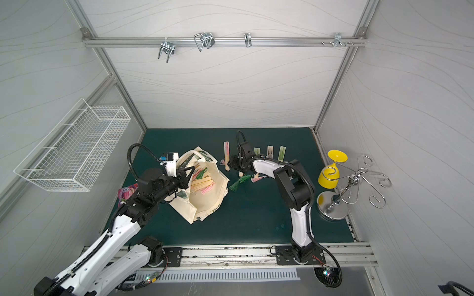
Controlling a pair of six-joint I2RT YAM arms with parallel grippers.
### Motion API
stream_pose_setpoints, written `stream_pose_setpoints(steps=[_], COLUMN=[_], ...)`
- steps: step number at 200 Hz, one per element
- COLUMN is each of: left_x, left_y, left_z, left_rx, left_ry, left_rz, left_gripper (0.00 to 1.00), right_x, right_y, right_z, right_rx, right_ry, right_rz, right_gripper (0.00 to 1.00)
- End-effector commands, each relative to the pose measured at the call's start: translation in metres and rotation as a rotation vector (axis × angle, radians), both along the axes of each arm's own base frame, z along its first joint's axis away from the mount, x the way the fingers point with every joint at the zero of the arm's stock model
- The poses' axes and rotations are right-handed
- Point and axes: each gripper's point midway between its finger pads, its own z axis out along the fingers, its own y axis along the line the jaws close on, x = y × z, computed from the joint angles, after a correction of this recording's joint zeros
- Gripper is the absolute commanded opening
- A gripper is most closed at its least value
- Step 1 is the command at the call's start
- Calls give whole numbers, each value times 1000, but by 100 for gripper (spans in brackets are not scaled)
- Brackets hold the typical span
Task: Take out the folding fans from the tote bags
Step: Place the folding fan at the center of the board, then pick up the folding fan from the canvas bag.
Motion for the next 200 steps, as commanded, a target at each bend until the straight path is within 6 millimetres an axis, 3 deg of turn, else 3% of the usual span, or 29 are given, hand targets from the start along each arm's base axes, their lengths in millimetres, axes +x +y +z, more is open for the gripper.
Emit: stream_pose_setpoints(steps=[1,62,102,150,172,200], left_x=[6,10,13,19,23,25], left_y=[-4,-8,-8,-12,-15,-17], left_z=[45,45,44,43,42,42], left_rx=[-45,-52,-53,-60,-61,-55], left_ry=[-171,-171,-166,-154,-148,-144], left_rz=[-21,-28,-25,-34,-40,-48], left_gripper=[0,0,0,0,0,0], right_x=[-2,-38,-86,-150,-181,-212], right_y=[-12,-24,-29,-21,-6,16], right_z=[30,86,118,152,158,146], right_rx=[-10,31,-6,-76,-126,-217], right_ry=[-67,-198,-329,-549,-655,-713], right_rz=[-2,70,158,316,438,604], right_gripper=[60,58,57,55,54,50])
